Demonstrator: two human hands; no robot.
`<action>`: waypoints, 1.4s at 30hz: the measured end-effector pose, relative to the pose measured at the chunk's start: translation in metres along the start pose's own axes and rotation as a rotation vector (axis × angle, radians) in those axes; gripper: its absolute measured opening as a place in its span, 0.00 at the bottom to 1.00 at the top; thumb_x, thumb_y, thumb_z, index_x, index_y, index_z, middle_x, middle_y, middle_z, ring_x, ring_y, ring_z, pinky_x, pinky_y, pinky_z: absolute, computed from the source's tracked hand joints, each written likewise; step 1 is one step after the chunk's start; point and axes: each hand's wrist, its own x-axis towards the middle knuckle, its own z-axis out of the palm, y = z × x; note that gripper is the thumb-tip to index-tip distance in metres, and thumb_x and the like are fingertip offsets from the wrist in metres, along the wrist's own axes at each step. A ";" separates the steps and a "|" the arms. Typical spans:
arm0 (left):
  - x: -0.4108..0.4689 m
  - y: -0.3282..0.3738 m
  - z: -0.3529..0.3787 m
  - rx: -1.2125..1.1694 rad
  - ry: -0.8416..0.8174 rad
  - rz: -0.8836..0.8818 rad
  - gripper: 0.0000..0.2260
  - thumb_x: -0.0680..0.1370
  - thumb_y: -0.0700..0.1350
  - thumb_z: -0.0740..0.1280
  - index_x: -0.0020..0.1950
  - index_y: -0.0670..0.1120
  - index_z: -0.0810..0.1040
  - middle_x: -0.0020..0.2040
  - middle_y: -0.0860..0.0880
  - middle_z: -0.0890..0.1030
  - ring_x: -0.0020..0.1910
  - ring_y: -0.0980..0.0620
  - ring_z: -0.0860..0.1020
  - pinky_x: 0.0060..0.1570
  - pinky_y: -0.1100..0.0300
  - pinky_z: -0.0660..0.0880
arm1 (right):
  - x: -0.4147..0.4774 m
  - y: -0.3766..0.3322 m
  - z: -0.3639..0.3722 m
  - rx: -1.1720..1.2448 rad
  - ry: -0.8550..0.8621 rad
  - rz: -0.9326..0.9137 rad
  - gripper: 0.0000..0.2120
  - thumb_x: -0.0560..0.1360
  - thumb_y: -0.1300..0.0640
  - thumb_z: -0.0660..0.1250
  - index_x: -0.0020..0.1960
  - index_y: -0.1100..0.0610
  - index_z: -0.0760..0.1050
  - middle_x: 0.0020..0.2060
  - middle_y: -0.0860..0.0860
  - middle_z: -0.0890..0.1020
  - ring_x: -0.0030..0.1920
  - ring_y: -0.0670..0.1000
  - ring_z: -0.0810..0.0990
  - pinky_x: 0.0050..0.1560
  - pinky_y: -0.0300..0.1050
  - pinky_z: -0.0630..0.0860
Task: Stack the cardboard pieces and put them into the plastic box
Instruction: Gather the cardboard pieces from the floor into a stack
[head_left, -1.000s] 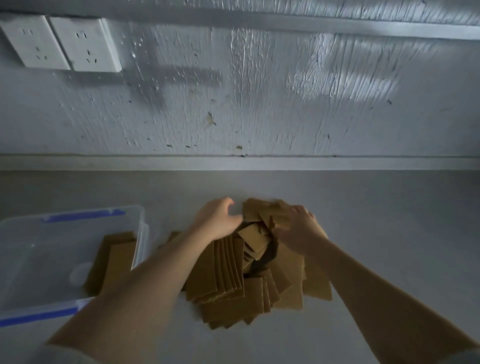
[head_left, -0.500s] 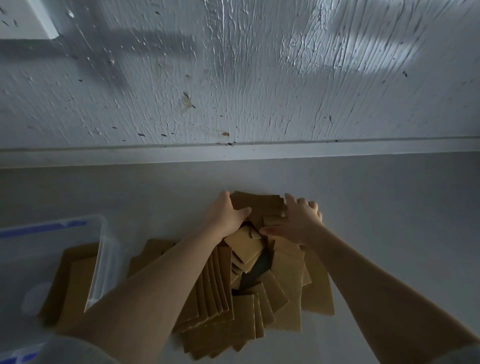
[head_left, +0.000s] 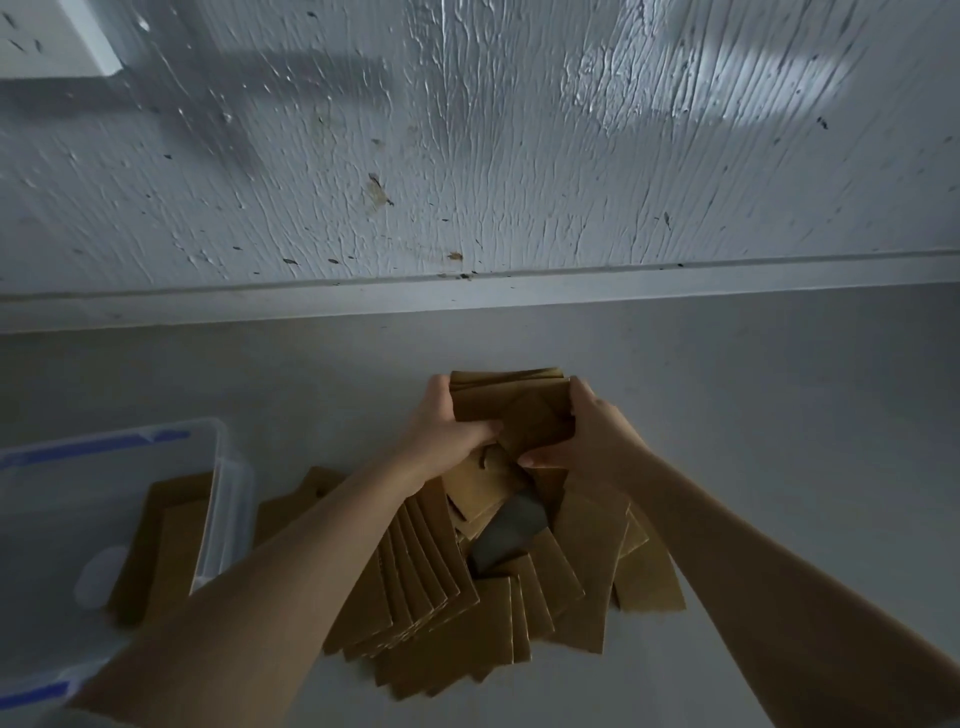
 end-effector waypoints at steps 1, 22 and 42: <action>-0.003 -0.001 -0.003 -0.009 0.007 0.012 0.34 0.70 0.51 0.74 0.70 0.47 0.60 0.67 0.45 0.70 0.65 0.44 0.71 0.63 0.46 0.72 | -0.004 -0.004 0.000 0.020 0.006 -0.020 0.35 0.61 0.45 0.79 0.60 0.55 0.64 0.51 0.52 0.75 0.49 0.52 0.75 0.47 0.47 0.78; -0.055 -0.020 -0.005 -0.143 0.137 0.263 0.30 0.65 0.42 0.78 0.60 0.47 0.64 0.57 0.46 0.75 0.55 0.48 0.78 0.50 0.54 0.81 | -0.048 -0.035 0.019 0.161 0.076 -0.127 0.51 0.60 0.51 0.81 0.72 0.55 0.53 0.54 0.46 0.67 0.53 0.47 0.70 0.49 0.38 0.73; -0.069 -0.028 -0.010 -0.153 -0.089 0.367 0.27 0.73 0.33 0.69 0.63 0.51 0.61 0.59 0.50 0.74 0.58 0.52 0.76 0.53 0.67 0.76 | -0.039 -0.005 0.035 0.371 0.178 -0.060 0.28 0.62 0.59 0.80 0.58 0.57 0.70 0.53 0.53 0.77 0.53 0.55 0.78 0.52 0.52 0.79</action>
